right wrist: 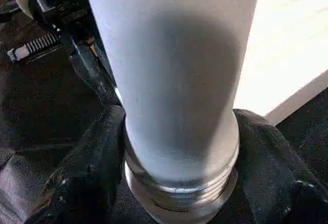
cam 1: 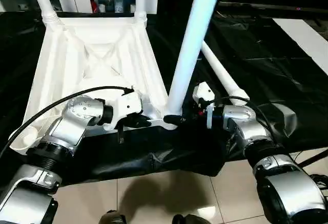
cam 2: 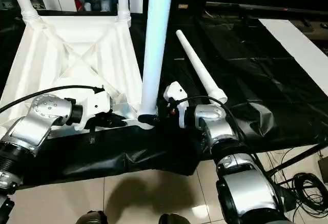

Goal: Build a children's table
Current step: Rotate leg to tighten

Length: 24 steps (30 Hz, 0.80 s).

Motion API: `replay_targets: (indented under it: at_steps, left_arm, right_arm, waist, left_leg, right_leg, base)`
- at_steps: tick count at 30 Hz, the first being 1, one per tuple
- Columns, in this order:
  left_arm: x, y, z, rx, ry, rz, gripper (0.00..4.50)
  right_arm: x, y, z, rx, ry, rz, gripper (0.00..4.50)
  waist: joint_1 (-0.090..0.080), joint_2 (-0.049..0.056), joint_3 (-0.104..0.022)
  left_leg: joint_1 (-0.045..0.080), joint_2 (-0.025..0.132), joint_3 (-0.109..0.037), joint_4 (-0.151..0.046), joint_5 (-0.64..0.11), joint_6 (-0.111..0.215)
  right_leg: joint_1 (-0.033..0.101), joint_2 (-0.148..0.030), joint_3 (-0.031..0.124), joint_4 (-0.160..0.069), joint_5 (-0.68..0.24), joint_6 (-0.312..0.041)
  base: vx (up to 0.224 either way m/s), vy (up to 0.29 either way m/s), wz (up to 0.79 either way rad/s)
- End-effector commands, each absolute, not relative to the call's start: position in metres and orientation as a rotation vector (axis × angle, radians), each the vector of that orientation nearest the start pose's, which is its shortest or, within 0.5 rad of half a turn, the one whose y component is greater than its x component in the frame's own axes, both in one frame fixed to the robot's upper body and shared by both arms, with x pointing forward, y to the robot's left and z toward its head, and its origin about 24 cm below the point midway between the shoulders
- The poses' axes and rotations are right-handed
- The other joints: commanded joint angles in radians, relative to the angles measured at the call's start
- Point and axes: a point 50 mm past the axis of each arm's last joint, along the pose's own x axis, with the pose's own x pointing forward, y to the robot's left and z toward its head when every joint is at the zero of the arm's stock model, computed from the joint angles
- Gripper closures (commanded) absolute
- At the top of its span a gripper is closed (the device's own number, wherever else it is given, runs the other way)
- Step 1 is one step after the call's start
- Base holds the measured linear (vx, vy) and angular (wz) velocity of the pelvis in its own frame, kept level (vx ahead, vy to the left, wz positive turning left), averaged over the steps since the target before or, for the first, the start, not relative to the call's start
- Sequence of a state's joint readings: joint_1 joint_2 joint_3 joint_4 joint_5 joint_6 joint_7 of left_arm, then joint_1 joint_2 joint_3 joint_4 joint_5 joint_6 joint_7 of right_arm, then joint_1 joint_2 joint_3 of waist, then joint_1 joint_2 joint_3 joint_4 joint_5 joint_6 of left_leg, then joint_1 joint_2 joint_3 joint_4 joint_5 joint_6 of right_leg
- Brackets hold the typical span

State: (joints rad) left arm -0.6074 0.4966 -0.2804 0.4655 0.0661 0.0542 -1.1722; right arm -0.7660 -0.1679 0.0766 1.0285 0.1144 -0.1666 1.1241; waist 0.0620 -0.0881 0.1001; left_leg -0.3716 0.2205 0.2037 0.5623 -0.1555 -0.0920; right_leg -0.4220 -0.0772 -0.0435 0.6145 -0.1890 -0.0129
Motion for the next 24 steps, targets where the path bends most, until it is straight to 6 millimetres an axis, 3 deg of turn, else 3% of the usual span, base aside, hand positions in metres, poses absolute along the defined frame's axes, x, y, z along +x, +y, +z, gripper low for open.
replay_targets:
  at_steps: [1, 4, 11, 14, 16, 21, 23, 24]
  left_arm:
    - [0.321, 0.151, 0.066, 0.618, 0.425, -1.248, 4.50]
    - [0.327, 0.150, 0.060, 0.616, 0.464, -1.169, 4.50]
    - [0.348, 0.124, 0.053, 0.538, 0.522, -0.907, 4.50]
    - [0.359, 0.104, 0.056, 0.505, 0.506, -0.798, 4.50]
    - [0.362, 0.098, 0.057, 0.523, 0.492, -0.770, 4.50]
    - [0.363, 0.096, 0.059, 0.550, 0.465, -0.793, 4.50]
    - [0.361, 0.098, 0.059, 0.556, 0.458, -0.808, 4.50]
    - [0.361, 0.099, 0.059, 0.556, 0.458, -0.809, 4.50]
  right_arm:
    - [0.344, -0.109, 0.039, -0.064, 0.249, 1.069, 1.78]
    - [0.344, -0.107, 0.029, -0.055, 0.283, 0.951, 1.80]
    - [0.351, -0.089, 0.016, 0.026, 0.335, 0.592, 1.81]
    - [0.357, -0.070, 0.021, 0.065, 0.337, 0.440, 1.81]
    - [0.360, -0.059, 0.027, 0.051, 0.326, 0.402, 1.81]
    - [0.361, -0.042, 0.038, 0.061, 0.273, 0.486, 1.81]
    - [0.361, -0.039, 0.043, 0.110, 0.237, 0.544, 1.11]
    - [0.361, -0.039, 0.044, 0.113, 0.234, 0.547, 1.12]
  waist:
    - [-0.002, 0.011, -0.058]
    - [-0.007, 0.014, -0.054]
    - [-0.009, 0.014, -0.051]
    - [-0.012, 0.014, -0.053]
    - [-0.010, 0.014, -0.057]
    - [-0.003, 0.010, -0.061]
    - [-0.003, 0.008, -0.061]
    - [-0.002, 0.009, -0.062]
  left_leg:
    - [0.016, 0.017, -0.002, -0.058, -0.172, 0.077]
    - [0.023, 0.018, -0.010, -0.066, -0.271, 0.018]
    - [0.026, 0.013, -0.018, -0.070, -0.339, -0.016]
    - [0.028, 0.012, -0.017, -0.071, -0.355, -0.020]
    - [0.027, 0.011, -0.020, -0.071, -0.356, -0.020]
    - [0.016, 0.010, -0.016, -0.068, -0.308, 0.015]
    - [0.013, 0.010, -0.016, -0.068, -0.303, 0.023]
    - [0.013, 0.011, -0.016, -0.068, -0.298, 0.025]
  right_leg:
    - [0.045, -0.052, 0.039, -0.057, -0.096, -0.261]
    - [0.041, -0.059, 0.042, -0.077, -0.287, -0.210]
    - [0.032, -0.060, 0.041, -0.094, -0.426, -0.158]
    - [0.025, -0.055, 0.040, -0.097, -0.426, -0.144]
    - [0.028, -0.056, 0.039, -0.095, -0.407, -0.139]
    - [0.034, -0.055, 0.041, -0.088, -0.311, -0.143]
    - [0.037, -0.056, 0.040, -0.087, -0.304, -0.149]
    - [0.038, -0.056, 0.040, -0.086, -0.298, -0.151]
  base:
    - [0.000, 0.000, 0.00]
    - [0.000, 0.000, 0.00]
    - [0.000, 0.000, 0.00]
    - [0.000, 0.000, 0.00]
    - [0.000, 0.000, 0.00]
    - [0.000, 0.000, 0.00]
    - [0.000, 0.000, 0.00]
    - [0.000, 0.000, 0.00]
